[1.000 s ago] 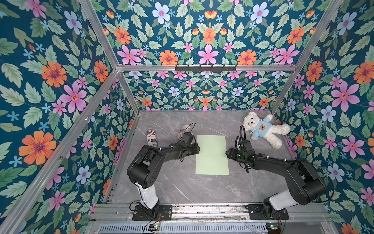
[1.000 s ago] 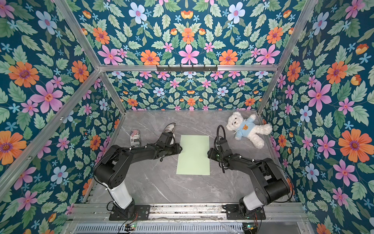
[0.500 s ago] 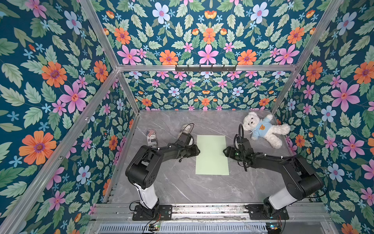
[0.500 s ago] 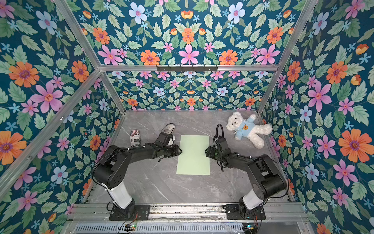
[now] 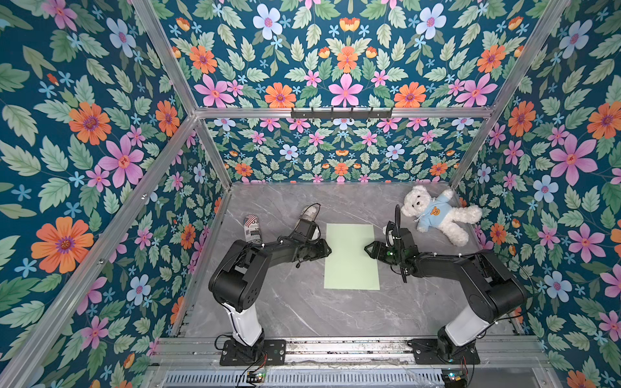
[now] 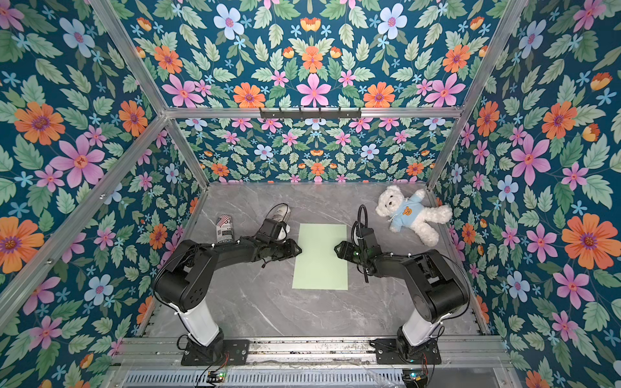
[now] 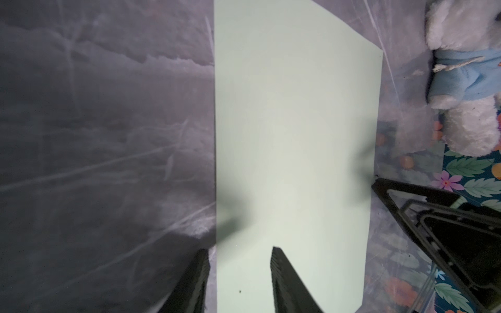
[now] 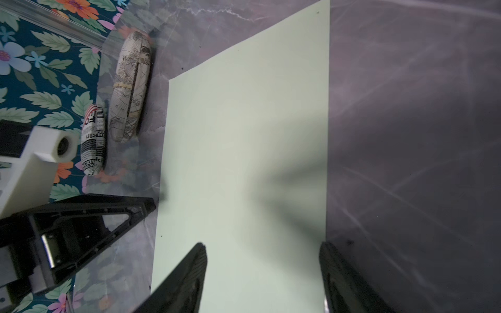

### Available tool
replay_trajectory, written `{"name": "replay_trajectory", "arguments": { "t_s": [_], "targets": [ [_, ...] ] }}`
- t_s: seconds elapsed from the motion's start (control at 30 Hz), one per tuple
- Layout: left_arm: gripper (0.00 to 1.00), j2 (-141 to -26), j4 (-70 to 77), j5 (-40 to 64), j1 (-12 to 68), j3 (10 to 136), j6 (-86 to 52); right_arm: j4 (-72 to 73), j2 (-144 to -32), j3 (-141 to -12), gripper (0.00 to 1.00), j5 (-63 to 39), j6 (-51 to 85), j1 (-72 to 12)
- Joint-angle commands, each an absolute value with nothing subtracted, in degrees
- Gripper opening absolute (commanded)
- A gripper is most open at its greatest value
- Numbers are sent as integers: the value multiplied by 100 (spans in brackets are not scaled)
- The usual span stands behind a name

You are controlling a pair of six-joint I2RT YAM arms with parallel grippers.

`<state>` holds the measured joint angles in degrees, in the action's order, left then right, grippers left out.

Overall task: Fold the rectangular paper in half along the long edge
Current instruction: Pick up the paper from the center of the board.

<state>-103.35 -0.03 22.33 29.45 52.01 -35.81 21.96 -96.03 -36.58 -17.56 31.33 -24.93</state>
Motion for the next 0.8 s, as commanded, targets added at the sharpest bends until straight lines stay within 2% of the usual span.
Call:
{"name": "replay_trajectory", "arguments": {
  "t_s": [0.0,0.3,0.77],
  "targets": [
    [41,-10459,-1002,1881,2958,5109,-3596,1531,-9729,-3645,69,-1843,3152,-2503],
    [33,-10494,-1024,1876,2953,5062,-3552,1530,-9813,-3665,69,-2001,3094,-2503],
    [34,-10547,-1054,1828,2962,5062,-3525,1669,-9870,-3630,71,-2237,3043,-2501]
  ]
}}
